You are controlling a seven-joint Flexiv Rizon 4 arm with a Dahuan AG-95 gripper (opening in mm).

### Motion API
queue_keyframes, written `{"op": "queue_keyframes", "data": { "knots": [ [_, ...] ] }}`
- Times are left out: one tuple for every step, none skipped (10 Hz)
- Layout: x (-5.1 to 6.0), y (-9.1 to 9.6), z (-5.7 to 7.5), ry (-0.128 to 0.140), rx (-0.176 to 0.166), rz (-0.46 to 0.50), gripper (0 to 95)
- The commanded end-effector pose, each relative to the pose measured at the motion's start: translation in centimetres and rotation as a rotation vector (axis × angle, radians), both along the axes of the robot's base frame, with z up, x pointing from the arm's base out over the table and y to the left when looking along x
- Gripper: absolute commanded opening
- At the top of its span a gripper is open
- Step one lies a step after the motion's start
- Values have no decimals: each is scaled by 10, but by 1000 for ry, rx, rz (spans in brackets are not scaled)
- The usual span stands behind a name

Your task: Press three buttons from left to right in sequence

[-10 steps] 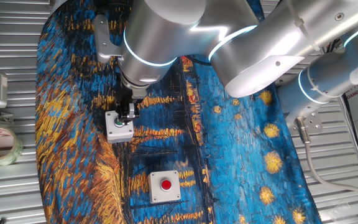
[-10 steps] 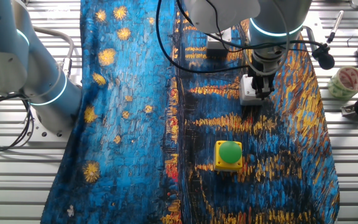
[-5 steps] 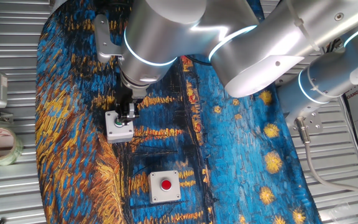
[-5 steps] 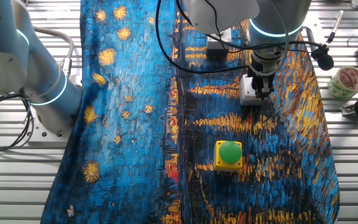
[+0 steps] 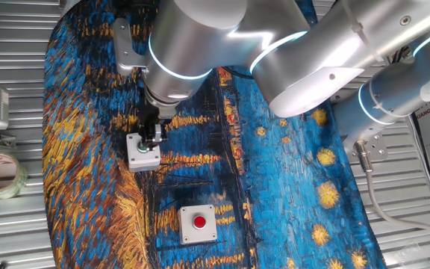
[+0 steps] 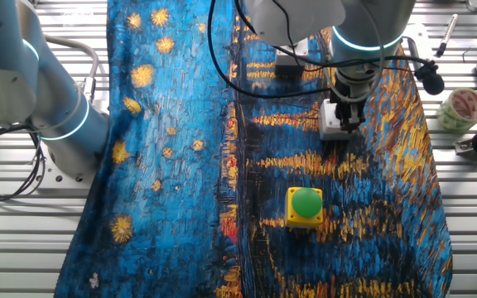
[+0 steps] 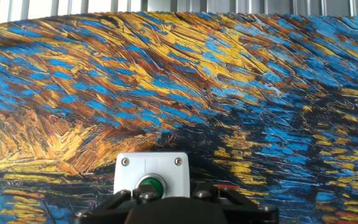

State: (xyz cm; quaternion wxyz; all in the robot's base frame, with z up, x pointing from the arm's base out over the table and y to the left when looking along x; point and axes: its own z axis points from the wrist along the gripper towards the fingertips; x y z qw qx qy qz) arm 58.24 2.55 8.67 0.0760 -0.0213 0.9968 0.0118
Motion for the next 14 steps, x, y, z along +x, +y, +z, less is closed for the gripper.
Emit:
{"op": "queue_keyframes", "data": {
  "knots": [
    [-1, 0, -7, -21, -4, -3, 380],
    [-1, 0, -7, -15, 1, -1, 380],
    [-1, 0, -6, -16, 18, -3, 380],
    [0, 0, -6, -21, 17, -3, 380],
    [0, 0, -3, -15, 0, -2, 380],
    [1, 0, 0, 0, -10, -2, 380],
    [2, 0, 3, 11, -13, -1, 380],
    [2, 0, 7, 19, -14, -2, 380],
    [2, 0, 9, 20, -16, -1, 380],
    [2, 0, 9, 18, -19, -1, 380],
    [2, 0, 9, 16, -19, 0, 380],
    [2, 0, 10, 16, -20, 0, 380],
    [2, 0, 16, 20, -19, 1, 380],
    [2, 0, 20, 28, -18, 0, 380]
  ]
}}
